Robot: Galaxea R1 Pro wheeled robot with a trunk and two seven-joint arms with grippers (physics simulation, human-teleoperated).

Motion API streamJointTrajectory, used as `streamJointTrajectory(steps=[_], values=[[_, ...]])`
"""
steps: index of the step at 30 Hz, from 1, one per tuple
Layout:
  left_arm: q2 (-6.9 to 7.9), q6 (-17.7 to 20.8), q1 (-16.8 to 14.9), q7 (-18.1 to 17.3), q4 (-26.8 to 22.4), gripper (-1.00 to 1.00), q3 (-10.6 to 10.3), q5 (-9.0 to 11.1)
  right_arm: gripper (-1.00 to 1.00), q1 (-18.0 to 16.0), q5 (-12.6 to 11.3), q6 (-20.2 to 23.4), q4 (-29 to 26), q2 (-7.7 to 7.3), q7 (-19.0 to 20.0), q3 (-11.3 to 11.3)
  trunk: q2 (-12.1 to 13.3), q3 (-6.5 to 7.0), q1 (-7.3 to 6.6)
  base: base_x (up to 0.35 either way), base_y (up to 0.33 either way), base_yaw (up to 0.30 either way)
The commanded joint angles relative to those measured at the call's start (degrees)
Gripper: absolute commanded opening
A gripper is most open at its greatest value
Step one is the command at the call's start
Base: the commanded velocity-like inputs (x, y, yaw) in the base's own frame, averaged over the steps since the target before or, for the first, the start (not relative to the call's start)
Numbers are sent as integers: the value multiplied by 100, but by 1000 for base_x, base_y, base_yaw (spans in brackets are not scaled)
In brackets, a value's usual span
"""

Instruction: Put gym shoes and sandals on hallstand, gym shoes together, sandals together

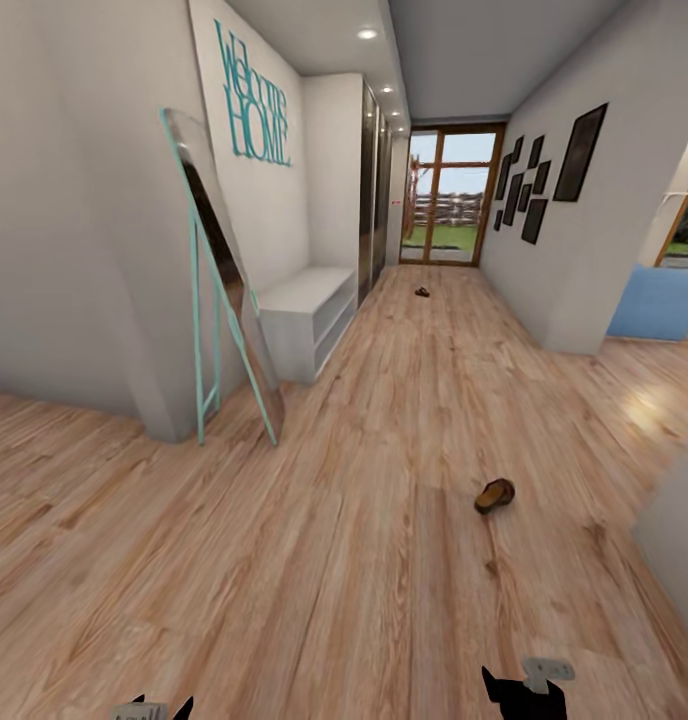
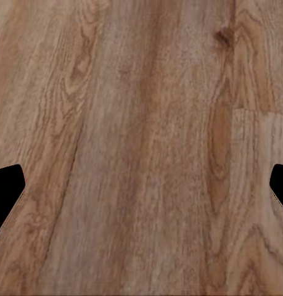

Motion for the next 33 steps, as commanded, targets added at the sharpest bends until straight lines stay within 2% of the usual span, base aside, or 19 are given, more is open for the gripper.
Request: streamJointTrajectory(steps=[1,11,22,33], values=[[-3,-2,-6,-56,5,100,46,-5,100,-4,-61,-16,8,-2,50,1,-2,-5,3,338,0,0],[-3,-4,-6,-56,5,100,47,-5,100,-4,-62,-16,8,-2,50,-3,-2,-5,3,338,0,-3],[-3,-6,-6,-56,5,100,46,-5,100,-4,-62,-16,8,-2,50,-1,-2,5,3,338,0,-142],[-3,-1,-6,-56,5,100,47,-5,100,-4,-71,-16,8,-2,41,-5,-2,6,3,338,0,-14]])
